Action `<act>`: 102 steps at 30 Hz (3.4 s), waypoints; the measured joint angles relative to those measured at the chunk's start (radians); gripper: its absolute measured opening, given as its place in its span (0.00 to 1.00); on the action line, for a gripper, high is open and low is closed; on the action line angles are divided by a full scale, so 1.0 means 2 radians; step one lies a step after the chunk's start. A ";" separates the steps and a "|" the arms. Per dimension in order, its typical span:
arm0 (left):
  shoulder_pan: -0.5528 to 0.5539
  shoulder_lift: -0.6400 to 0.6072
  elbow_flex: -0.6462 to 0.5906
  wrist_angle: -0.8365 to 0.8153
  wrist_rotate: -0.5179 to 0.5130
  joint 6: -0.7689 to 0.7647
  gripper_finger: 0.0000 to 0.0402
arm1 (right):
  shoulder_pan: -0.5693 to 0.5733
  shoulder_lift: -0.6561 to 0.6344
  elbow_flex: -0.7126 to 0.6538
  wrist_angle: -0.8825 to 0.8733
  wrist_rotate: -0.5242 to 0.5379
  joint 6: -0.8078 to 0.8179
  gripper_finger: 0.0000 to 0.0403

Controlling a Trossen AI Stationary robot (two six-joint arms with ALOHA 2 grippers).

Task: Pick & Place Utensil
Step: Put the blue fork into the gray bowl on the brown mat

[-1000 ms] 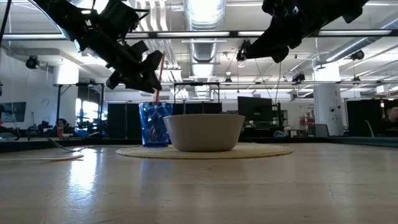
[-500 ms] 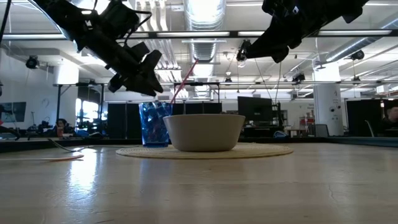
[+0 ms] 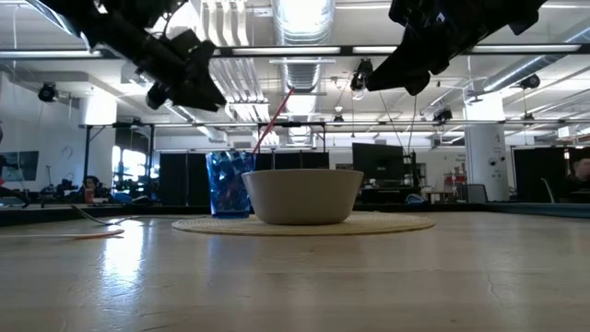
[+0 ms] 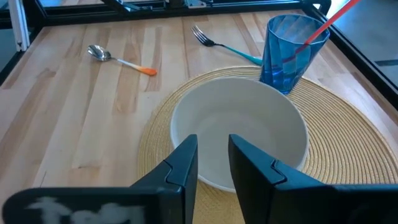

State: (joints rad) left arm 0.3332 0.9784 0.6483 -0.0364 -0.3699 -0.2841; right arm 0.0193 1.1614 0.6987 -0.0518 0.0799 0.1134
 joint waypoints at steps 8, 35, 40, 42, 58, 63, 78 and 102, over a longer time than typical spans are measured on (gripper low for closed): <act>-0.001 -0.073 0.040 -0.153 0.036 0.010 0.36 | 0.000 0.000 0.000 -0.002 0.000 0.000 0.21; -0.063 -0.011 0.083 -0.432 0.117 -0.082 0.36 | 0.000 -0.001 0.000 -0.002 0.000 -0.001 0.23; -0.063 0.002 0.059 -0.432 0.137 -0.085 0.36 | 0.000 -0.001 0.000 -0.002 0.000 -0.001 0.21; -0.063 0.007 0.048 -0.430 0.137 -0.086 0.36 | 0.000 -0.001 0.000 -0.002 0.000 -0.002 0.20; -0.059 0.051 -0.004 -0.367 0.137 -0.092 0.36 | 0.000 -0.001 0.000 -0.002 0.000 -0.004 0.19; -0.048 0.073 -0.009 -0.357 0.132 -0.090 0.36 | 0.000 -0.001 0.000 -0.002 0.000 -0.004 0.21; -0.022 0.134 -0.009 -0.331 0.119 -0.065 0.36 | 0.000 -0.001 0.000 -0.002 0.000 -0.003 0.17; 0.016 0.150 -0.050 -0.269 0.130 -0.042 0.36 | 0.000 -0.001 0.000 -0.002 0.000 -0.002 0.21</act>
State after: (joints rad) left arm 0.3654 1.2791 0.5488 -0.5750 -0.1103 -0.3687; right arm 0.0195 1.1587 0.6987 -0.0553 0.0799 0.1097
